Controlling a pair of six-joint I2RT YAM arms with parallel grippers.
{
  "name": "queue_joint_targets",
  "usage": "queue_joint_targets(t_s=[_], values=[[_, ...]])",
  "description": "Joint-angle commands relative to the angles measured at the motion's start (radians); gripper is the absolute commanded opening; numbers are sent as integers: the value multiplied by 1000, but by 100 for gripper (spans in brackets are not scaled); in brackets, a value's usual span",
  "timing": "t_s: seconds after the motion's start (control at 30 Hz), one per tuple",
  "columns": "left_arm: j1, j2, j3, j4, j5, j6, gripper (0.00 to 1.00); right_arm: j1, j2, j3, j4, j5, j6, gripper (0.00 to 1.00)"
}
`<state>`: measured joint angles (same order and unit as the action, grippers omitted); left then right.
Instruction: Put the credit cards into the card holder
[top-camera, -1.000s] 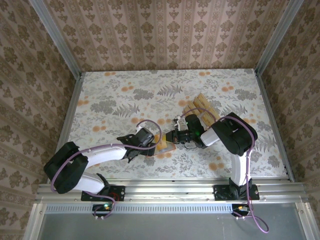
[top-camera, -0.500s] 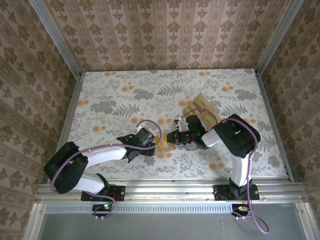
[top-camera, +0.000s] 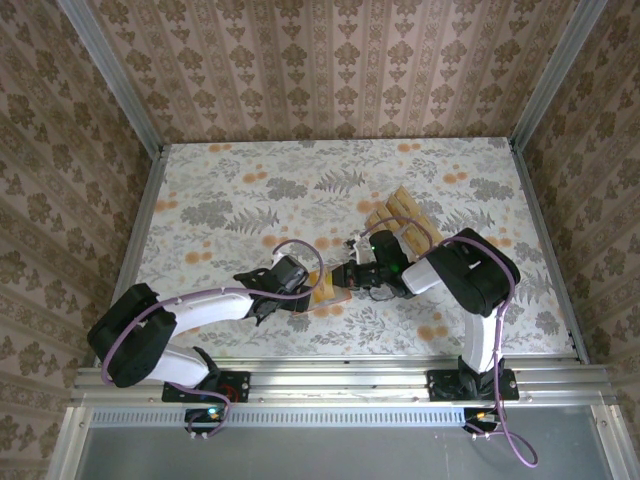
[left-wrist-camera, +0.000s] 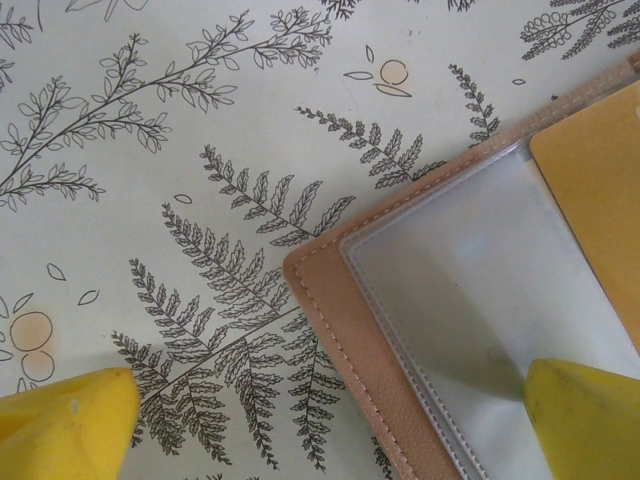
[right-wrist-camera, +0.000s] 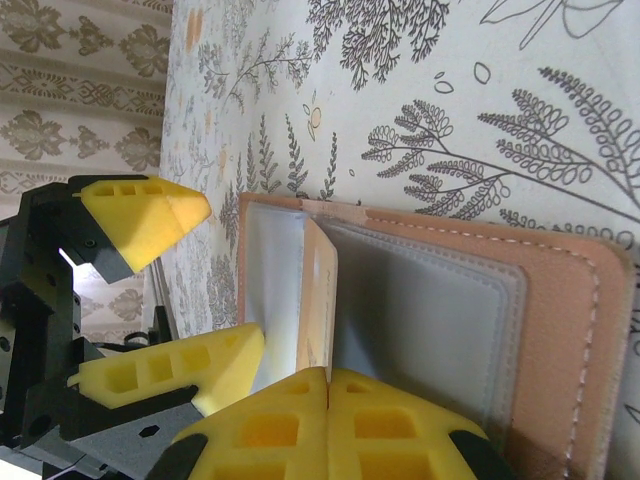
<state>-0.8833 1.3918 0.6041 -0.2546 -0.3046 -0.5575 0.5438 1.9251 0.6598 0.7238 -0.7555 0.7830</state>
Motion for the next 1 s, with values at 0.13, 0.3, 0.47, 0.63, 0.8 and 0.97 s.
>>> queue_joint_targets(t_s=[0.13, 0.3, 0.47, 0.63, 0.8, 0.97], values=[[-8, -6, -12, -26, -12, -7, 100, 27, 33, -13, -115, 61, -23, 0], [-9, -5, -12, -27, -11, -7, 100, 33, 33, -17, -108, 73, -16, 0], [-9, -5, -12, -28, -10, -8, 100, 33, 32, -11, -112, 79, -14, 0], [-9, -14, -7, -30, -11, -10, 100, 33, 30, -9, -119, 81, -14, 2], [13, -65, 14, -36, 15, -39, 100, 33, 21, -8, -127, 89, -8, 8], [80, -175, 6, -62, 34, -77, 100, 33, 8, -6, -144, 97, -11, 20]])
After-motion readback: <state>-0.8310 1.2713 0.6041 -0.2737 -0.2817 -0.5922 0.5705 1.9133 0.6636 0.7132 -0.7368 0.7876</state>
